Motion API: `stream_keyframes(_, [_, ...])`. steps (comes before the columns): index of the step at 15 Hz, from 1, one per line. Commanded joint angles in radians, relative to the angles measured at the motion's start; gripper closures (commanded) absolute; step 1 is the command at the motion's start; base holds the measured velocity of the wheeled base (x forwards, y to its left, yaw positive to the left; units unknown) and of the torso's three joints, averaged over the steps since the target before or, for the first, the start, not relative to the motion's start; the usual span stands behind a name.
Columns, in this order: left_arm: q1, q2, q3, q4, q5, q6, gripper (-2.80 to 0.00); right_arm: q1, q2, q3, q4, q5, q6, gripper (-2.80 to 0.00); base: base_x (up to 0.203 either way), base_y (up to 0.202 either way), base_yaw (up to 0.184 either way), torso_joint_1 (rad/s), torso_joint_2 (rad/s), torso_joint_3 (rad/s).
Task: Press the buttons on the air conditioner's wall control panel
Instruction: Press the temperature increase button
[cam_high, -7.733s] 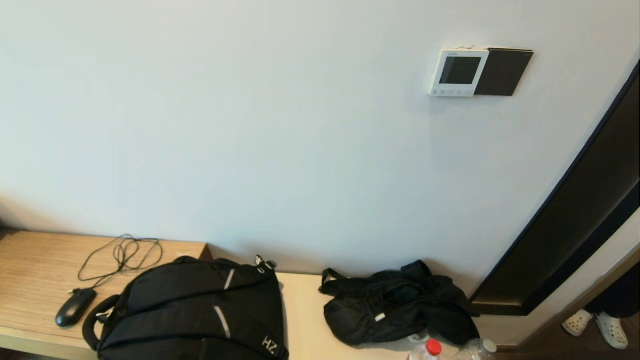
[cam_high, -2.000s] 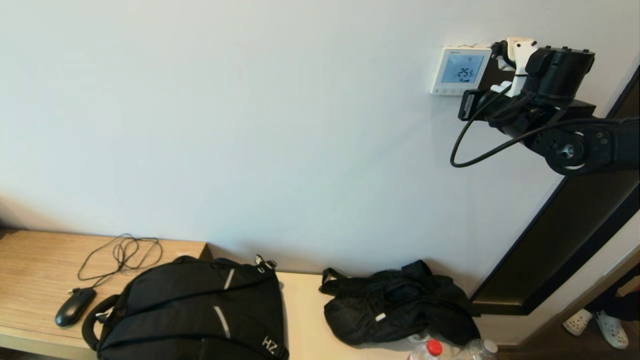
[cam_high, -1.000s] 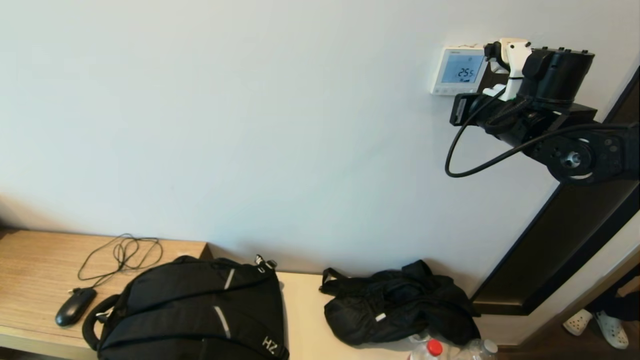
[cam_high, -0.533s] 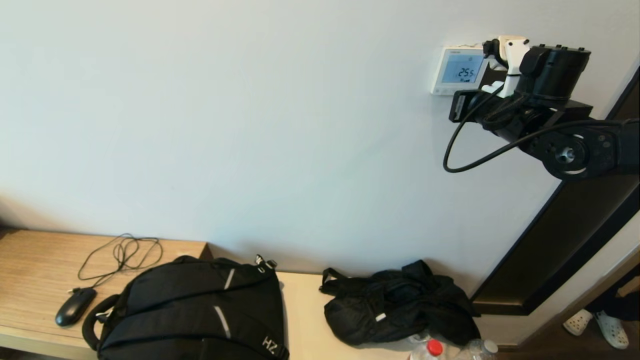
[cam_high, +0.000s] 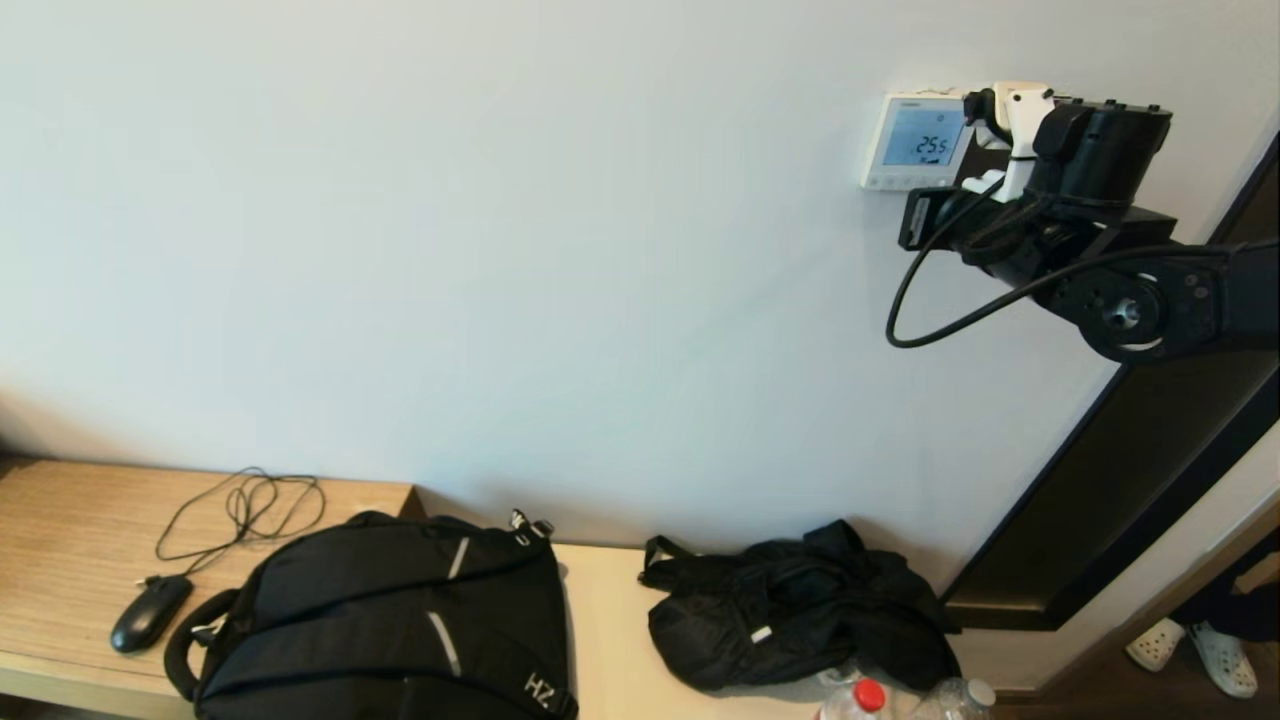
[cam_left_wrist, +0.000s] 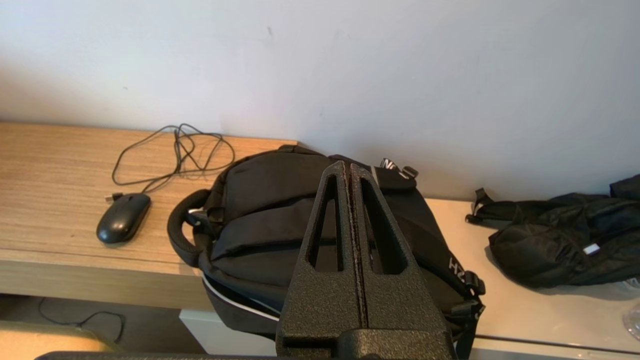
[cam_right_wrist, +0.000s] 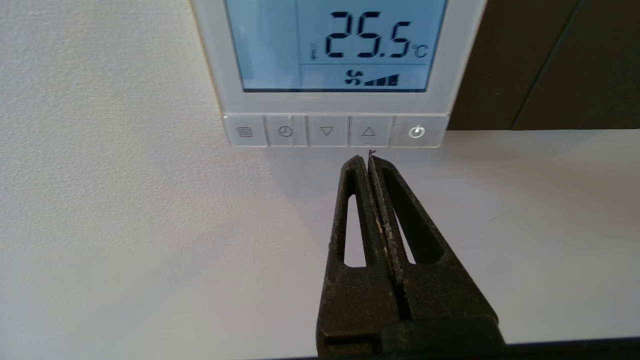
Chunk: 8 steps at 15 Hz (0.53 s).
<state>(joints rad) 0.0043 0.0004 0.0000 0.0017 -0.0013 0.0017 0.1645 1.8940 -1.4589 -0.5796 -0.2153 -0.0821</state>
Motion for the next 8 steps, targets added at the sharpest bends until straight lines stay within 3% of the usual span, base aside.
stream_keyframes(1, [0.000, 0.001, 0.000, 0.000, 0.000, 0.000, 0.00, -0.002, 0.010, -0.004, -0.002, -0.001, -0.001, 0.00, 0.000, 0.000, 0.000, 0.000, 0.00, 0.000])
stream_keyframes(8, [0.000, 0.001, 0.000, 0.000, 0.000, 0.000, 0.00, 0.000, 0.026, -0.029, 0.003, -0.001, -0.001, 0.00, 0.000, 0.000, 0.000, 0.000, 0.00, 0.000])
